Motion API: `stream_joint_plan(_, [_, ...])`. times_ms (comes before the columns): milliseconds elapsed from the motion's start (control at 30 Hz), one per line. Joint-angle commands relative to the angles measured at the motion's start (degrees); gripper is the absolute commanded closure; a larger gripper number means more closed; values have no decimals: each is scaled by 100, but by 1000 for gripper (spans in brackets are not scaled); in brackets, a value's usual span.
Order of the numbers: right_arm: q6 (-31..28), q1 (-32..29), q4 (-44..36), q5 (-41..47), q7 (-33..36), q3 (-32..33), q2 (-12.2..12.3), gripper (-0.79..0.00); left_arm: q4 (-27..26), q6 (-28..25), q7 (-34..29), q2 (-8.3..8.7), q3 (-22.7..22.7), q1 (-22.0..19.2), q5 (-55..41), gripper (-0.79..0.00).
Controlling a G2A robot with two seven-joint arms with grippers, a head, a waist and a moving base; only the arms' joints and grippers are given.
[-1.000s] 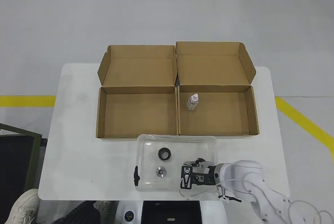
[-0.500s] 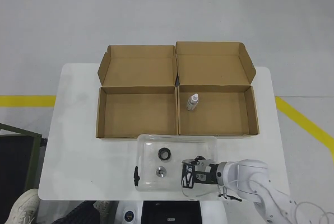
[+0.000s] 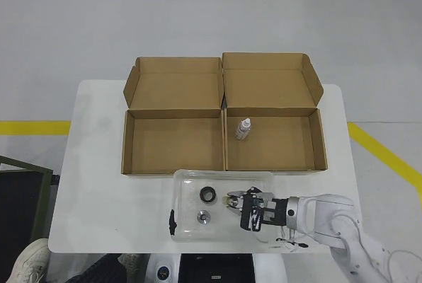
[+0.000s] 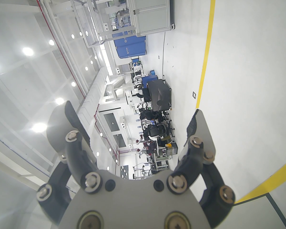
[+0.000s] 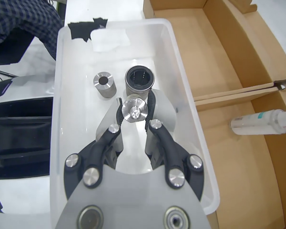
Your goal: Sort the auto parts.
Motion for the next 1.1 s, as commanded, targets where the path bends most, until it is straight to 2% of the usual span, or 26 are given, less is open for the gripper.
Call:
stream_joint_plan(0, [-35, 22, 36, 130, -233, 57, 3, 0, 0, 0, 0, 0, 0, 0, 0, -785])
stream_joint_plan(467, [-290, 54, 429, 934, -1991, 621, 26, 0, 0, 0, 0, 0, 0, 0, 0, -785])
stream_joint_plan(1067, [-174, -3, 616, 1123, -3173, 898, -8, 0, 0, 0, 0, 0, 0, 0, 0, -785])
